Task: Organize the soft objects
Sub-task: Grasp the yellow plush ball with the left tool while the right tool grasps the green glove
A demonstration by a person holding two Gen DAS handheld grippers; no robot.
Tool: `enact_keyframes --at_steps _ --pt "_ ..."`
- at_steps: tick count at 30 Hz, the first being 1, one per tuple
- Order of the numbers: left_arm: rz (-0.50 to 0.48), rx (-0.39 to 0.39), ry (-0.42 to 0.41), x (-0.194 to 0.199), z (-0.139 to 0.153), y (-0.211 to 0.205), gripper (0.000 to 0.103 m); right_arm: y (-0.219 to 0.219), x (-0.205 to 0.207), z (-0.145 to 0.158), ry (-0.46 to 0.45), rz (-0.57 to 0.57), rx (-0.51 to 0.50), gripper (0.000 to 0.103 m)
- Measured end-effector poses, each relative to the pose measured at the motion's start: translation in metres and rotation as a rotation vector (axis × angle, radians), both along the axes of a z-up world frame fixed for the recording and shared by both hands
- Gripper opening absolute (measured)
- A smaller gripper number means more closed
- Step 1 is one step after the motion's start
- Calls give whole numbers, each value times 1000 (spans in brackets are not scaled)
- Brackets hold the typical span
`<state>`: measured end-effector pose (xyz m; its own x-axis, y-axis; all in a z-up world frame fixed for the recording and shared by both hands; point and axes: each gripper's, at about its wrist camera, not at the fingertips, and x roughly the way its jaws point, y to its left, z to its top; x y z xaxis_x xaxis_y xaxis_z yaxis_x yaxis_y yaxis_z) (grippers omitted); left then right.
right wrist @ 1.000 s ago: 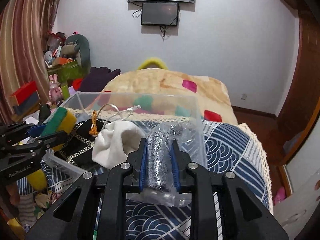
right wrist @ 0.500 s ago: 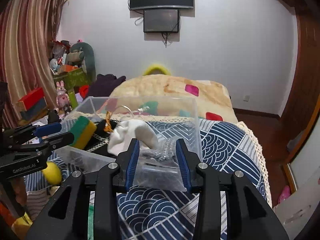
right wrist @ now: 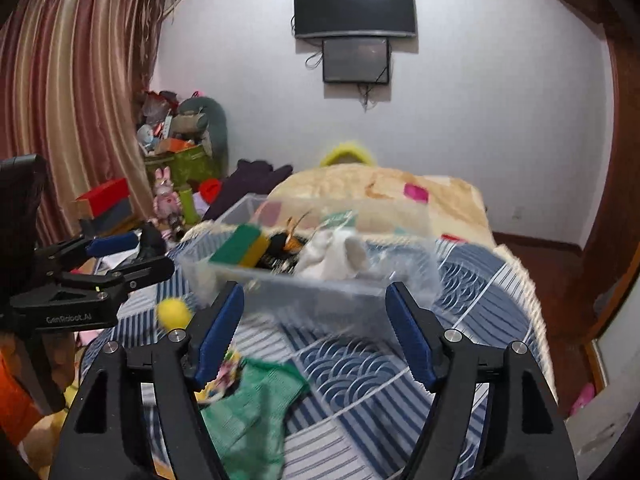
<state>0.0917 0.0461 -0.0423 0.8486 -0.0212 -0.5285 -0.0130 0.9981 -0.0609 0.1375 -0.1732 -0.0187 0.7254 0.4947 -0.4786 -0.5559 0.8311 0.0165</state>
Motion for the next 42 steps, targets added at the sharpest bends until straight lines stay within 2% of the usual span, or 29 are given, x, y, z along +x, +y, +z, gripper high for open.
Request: enact_keyframes --at_steps 9,16,18,20,26,28,34,42 --pt "26 17 96 -13 -43 4 85 4 -5 -48 149 27 -1 71" --pt "64 -14 107 -7 -61 13 83 12 -4 -68 229 47 -6 70" --pt "71 -28 111 -2 -63 16 77 14 -5 -71 246 61 -6 64" --pt "66 -54 126 5 -67 20 68 16 -5 -73 263 82 -14 47" --pt "21 -124 161 16 -80 20 45 16 -8 -75 271 100 -20 18" --pt "22 -108 151 15 -80 16 45 14 -9 -74 264 94 -12 12" --pt "17 -86 124 8 -73 11 44 1 -9 -64 236 62 31 10" --pt "-7 -71 49 -5 -42 4 44 -13 -8 -42 159 13 55 10"
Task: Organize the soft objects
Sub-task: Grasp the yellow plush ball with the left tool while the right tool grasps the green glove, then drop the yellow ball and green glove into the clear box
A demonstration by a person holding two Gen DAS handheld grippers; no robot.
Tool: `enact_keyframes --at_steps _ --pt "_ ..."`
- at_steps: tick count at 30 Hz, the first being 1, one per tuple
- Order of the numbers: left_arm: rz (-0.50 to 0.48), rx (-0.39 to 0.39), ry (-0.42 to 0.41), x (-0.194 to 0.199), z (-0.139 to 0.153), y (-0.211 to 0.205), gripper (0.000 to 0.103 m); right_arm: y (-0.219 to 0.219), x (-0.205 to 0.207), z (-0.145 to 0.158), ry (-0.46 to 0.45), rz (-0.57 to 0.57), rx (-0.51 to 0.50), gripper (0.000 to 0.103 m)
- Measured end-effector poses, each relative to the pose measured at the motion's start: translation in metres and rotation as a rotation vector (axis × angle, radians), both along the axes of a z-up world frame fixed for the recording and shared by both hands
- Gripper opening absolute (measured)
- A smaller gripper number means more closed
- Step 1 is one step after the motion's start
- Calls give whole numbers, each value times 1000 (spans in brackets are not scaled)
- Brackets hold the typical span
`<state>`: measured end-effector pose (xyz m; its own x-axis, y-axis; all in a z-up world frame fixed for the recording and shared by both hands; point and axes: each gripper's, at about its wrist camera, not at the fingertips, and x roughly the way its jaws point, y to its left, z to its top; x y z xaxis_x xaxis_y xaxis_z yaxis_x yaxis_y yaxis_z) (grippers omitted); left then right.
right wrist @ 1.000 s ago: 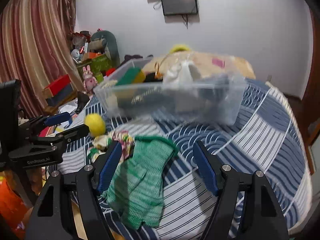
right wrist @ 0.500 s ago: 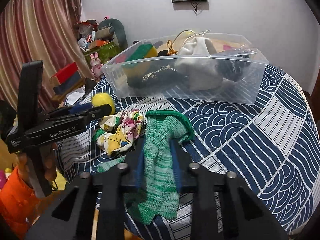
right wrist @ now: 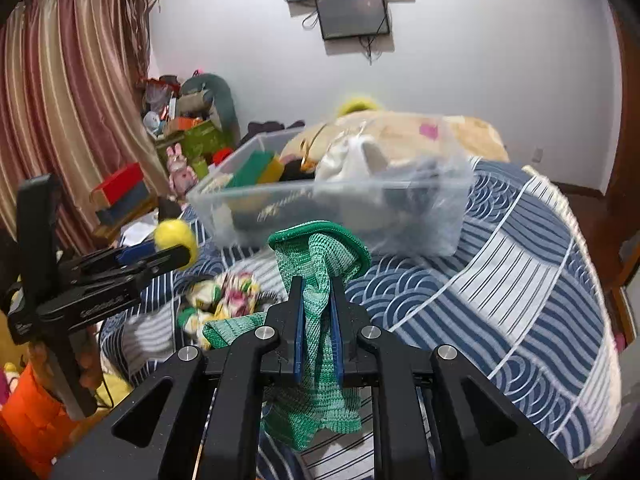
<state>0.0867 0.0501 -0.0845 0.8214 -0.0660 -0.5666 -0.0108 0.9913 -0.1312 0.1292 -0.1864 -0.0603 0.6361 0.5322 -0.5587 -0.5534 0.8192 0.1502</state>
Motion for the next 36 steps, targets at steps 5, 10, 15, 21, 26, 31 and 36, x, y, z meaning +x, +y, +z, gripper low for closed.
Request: enact_keyframes --at_steps 5,10,15,21,26,31,36 --pt "-21 -2 -46 0 20 -7 44 -1 8 22 -70 -30 22 10" --pt "-41 -2 -86 7 37 -14 44 3 16 44 -143 -54 35 10" --pt "-81 12 -101 22 51 -24 44 9 25 55 -193 -74 35 10" --pt "-127 16 -78 47 56 -34 44 15 43 62 -215 -95 19 10" --pt "-132 -7 -46 66 47 -37 44 30 55 56 -206 -82 -15 10" --pt "-132 -54 -9 87 37 -33 44 44 70 44 -173 -59 -51 10" --pt "-134 -70 15 104 31 -34 44 54 82 32 -153 -58 -100 10"
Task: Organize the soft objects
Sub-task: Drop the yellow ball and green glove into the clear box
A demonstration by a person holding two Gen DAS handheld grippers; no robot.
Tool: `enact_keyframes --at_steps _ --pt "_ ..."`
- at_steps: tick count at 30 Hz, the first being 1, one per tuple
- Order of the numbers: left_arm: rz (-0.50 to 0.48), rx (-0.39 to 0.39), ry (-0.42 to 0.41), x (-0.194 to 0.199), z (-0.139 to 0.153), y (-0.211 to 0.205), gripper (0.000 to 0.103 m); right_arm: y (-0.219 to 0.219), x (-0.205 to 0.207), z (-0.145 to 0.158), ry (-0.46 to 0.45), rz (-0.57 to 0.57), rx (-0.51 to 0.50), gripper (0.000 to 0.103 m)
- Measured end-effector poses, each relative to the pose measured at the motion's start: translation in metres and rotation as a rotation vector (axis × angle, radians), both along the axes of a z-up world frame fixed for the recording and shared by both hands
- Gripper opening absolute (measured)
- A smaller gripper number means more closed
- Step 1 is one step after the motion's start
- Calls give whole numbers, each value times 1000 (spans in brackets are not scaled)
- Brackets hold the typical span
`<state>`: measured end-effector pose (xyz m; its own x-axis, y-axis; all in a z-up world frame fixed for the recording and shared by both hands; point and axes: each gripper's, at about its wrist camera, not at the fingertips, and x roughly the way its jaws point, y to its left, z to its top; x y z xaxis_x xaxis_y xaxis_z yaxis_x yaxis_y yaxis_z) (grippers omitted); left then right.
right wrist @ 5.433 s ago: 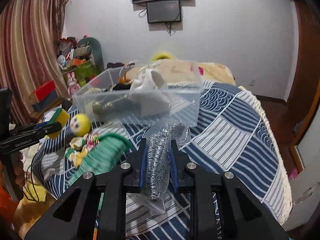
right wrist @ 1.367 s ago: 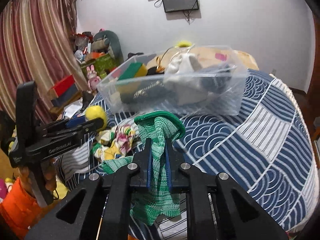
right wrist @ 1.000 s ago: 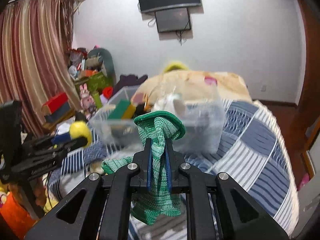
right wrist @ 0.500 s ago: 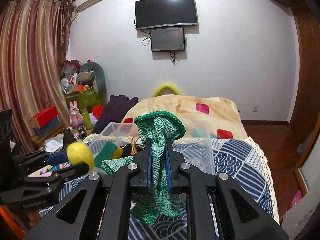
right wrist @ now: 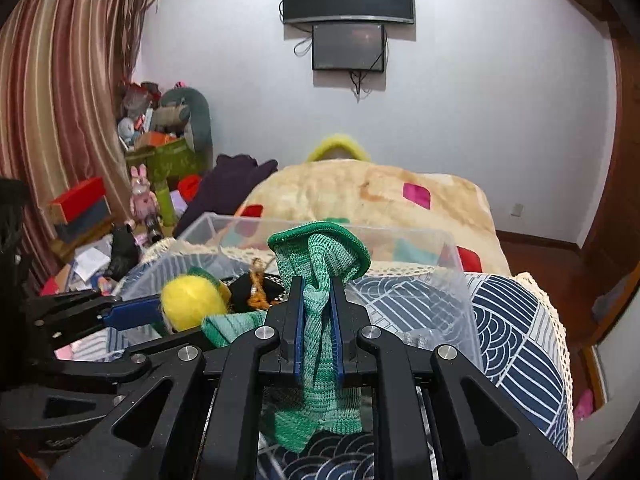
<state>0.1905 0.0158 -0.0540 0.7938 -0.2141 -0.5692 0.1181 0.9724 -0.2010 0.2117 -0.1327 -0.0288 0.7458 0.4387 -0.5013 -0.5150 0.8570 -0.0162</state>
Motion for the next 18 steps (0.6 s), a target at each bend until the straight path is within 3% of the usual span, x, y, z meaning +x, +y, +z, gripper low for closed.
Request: enact_keyframes --at_steps 9,13,16,18 --pt "-1 59 9 8 -5 -12 44 3 13 -12 35 -3 -63 10" --pt "0 50 26 9 -5 -11 47 1 14 -13 49 2 -73 11" --pt "1 49 30 7 -3 -10 48 -3 15 -12 72 -2 -67 17" --pt "2 57 28 3 -3 -11 50 -6 16 -11 82 -14 -64 27"
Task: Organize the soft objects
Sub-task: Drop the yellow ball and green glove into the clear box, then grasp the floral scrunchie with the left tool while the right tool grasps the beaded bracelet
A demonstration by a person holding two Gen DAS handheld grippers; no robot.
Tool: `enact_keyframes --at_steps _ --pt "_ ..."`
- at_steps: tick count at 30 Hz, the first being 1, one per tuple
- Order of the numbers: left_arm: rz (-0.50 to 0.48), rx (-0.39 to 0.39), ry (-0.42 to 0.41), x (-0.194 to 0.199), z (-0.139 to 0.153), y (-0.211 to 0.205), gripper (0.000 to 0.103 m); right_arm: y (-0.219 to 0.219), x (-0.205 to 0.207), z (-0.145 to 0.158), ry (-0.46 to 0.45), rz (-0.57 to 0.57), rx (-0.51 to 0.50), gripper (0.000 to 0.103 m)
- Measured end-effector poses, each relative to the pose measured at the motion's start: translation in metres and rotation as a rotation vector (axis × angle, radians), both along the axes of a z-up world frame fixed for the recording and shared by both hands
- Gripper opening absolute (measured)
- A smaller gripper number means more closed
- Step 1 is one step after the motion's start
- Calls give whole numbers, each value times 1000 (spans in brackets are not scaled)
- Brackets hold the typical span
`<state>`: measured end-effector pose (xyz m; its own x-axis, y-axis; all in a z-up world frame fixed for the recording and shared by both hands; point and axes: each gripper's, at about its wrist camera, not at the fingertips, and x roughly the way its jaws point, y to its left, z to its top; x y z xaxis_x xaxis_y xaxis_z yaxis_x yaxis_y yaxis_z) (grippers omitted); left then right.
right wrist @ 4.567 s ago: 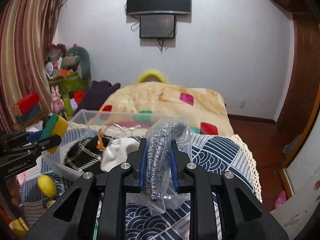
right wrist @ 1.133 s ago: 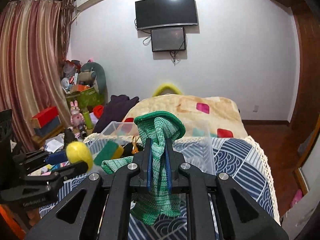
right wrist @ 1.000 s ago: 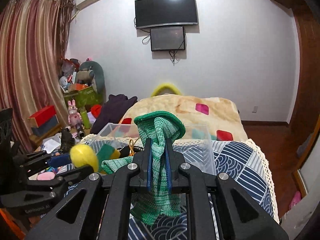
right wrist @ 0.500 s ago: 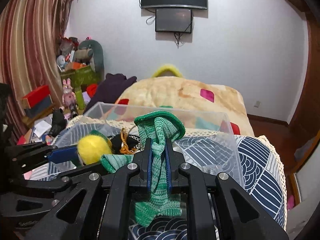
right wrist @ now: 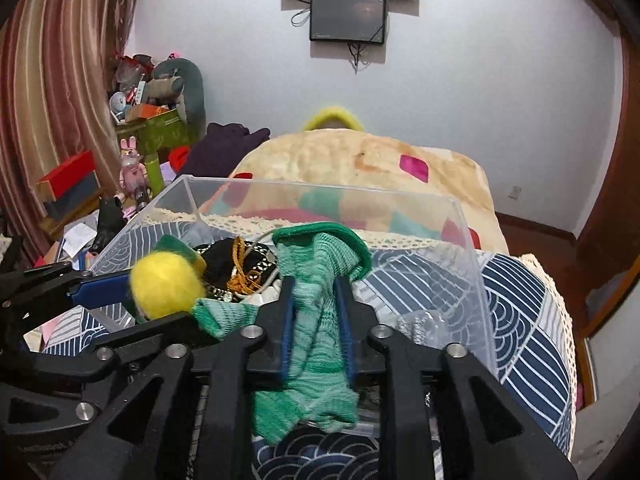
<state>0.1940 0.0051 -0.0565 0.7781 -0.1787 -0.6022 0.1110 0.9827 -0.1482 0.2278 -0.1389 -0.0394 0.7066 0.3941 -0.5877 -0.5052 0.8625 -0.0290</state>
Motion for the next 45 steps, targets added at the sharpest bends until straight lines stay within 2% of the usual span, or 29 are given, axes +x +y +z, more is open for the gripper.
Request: enact_keyframes --at_steps 2,5,11,13,17,20,23,28,40,42,44,45 --pt "2 4 -9 -4 1 1 53 -6 -1 2 1 -18 9 42" --pt "5 -1 -24 -10 2 1 56 -15 -3 4 12 -25 44 51" --pt "9 -2 -44 -24 7 0 57 -28 -16 11 -4 -27 67 60" --pt "13 5 -61 -31 11 0 58 -31 -21 14 -11 -18 75 61" --pt "26 1 -99 -47 21 4 69 -36 -31 21 -31 -4 83 61" --pt "38 13 -124 -63 27 7 71 -40 -42 24 -47 9 93 62" --pt "48 45 -137 -76 27 9 76 -41 -54 24 -53 28 107 68" --pt "52 74 -107 -93 14 13 79 -35 -70 14 -36 66 97 68" --pt "64 45 89 -97 -59 27 79 -6 -83 -36 91 160 28 67" --pt "63 38 103 -97 -65 29 79 -2 -81 -44 118 167 18 57" --pt "59 25 110 -98 -71 30 70 2 -82 -53 149 184 3 38" --pt "51 17 114 -97 -74 30 67 4 -82 -58 164 193 -6 34"
